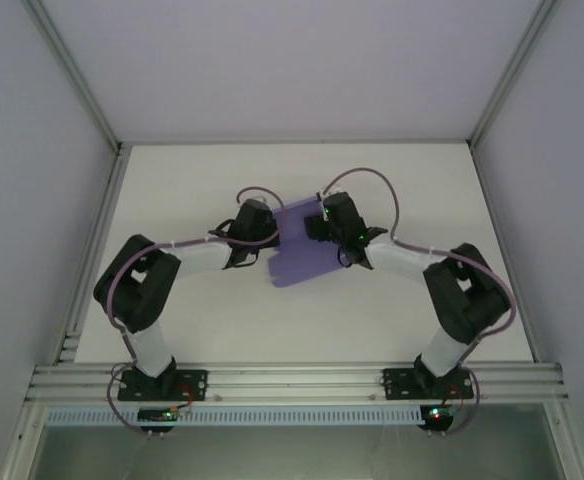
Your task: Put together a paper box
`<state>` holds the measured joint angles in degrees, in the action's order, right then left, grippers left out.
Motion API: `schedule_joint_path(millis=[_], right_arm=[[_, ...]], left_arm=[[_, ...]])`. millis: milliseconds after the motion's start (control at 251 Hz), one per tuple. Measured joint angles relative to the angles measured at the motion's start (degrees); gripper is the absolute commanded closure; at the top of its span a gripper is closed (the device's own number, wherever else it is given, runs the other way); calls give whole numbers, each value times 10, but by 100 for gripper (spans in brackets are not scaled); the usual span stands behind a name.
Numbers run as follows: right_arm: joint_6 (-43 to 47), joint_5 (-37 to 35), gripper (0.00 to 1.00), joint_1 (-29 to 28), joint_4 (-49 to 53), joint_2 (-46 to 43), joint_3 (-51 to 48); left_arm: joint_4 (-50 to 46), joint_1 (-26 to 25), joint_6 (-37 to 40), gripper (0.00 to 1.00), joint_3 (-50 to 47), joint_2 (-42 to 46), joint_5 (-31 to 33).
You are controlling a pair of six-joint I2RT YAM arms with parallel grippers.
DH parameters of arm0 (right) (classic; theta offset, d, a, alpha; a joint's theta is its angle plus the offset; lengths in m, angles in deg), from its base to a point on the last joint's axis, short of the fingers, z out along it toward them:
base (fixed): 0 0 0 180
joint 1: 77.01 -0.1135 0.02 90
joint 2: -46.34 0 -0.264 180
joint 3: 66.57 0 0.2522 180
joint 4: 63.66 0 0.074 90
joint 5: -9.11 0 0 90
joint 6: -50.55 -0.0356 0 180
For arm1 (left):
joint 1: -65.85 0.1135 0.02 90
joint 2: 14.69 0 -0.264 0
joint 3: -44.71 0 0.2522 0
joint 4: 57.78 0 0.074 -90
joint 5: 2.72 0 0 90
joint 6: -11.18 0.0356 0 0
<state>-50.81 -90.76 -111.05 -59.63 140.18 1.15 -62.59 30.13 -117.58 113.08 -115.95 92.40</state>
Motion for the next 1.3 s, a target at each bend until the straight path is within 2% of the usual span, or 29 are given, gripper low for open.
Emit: schedule_joint_path(millis=[36,48,164,263,379,515,635,758,934,1173,1297], right_arm=[[4,10,4,0,3,-16,-3],[4,12,2,0,3,-21,-5],[14,29,1,3,20,-72,-17],[7,28,2,17,59,-126,-21],[-23,19,1,61,122,-201,-21],[-72,33,1,151,191,-280,-28],[-103,56,1,207,241,-330,-52],[-123,86,1,234,282,-362,-83],[-134,122,1,256,321,-384,-107],[-138,136,1,282,327,-396,-115],[-137,142,1,292,326,-396,-115]], left_arm=[[0,0,3,100,0,0,0],[0,0,5,100,0,0,0],[-13,2,43,100,9,0,-9],[-65,9,127,100,43,0,-35],[-174,24,267,100,132,0,-82],[-327,32,478,100,256,0,-174],[-441,11,611,100,336,-15,-189],[-531,-19,702,100,405,-57,-163],[-616,-64,774,100,424,-118,-83],[-646,-106,781,100,462,-212,7],[-618,-125,762,100,484,-261,92]])
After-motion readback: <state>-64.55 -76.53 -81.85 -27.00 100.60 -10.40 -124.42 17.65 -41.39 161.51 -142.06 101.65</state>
